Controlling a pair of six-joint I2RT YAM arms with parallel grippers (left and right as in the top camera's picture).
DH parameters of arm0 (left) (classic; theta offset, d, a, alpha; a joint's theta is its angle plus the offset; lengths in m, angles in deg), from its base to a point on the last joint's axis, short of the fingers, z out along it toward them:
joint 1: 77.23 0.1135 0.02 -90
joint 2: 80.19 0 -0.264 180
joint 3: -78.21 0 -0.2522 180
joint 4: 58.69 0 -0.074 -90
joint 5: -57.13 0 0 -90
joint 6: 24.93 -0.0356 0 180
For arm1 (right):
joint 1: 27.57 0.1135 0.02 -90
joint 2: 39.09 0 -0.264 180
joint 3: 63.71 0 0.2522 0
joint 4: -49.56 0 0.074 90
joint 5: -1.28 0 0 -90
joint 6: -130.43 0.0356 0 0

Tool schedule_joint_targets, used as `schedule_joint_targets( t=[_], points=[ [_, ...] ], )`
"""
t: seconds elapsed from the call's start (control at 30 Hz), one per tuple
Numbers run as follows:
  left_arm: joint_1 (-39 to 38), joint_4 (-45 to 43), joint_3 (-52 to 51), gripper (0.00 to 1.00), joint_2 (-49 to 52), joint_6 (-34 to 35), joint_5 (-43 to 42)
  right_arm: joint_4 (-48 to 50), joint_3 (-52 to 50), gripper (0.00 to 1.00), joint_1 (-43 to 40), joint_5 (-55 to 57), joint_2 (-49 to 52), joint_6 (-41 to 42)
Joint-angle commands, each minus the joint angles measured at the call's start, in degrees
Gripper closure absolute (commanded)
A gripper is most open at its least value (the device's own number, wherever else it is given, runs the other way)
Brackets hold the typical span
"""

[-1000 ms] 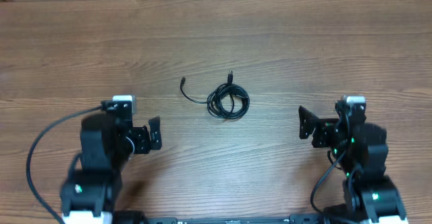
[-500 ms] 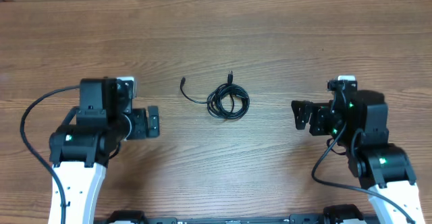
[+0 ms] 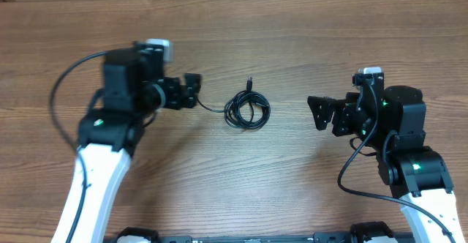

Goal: Untangle cables
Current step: 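Reach the left gripper to the coiled black cables and grasp a strand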

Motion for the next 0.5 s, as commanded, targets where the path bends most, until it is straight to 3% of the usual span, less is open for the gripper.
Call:
schedule_joint_targets(
  t=[0.0,0.23,0.47],
  points=[
    [-5.01,-1.40,0.92,0.05,5.22,0.70,0.96,0.28,1.99,0.00,-0.09,-1.64,0.28,0.22],
    [-13.27,-9.68,0.92,0.07,15.63,0.68,1.77,-0.37,1.99,0.00,-0.09,-1.64,0.28,0.22],
    [-16.68,-13.31,0.92,0.09,25.81,0.50,3.19,-0.39,1.99,0.00,-0.09,-1.64,0.28,0.22]
  ],
)
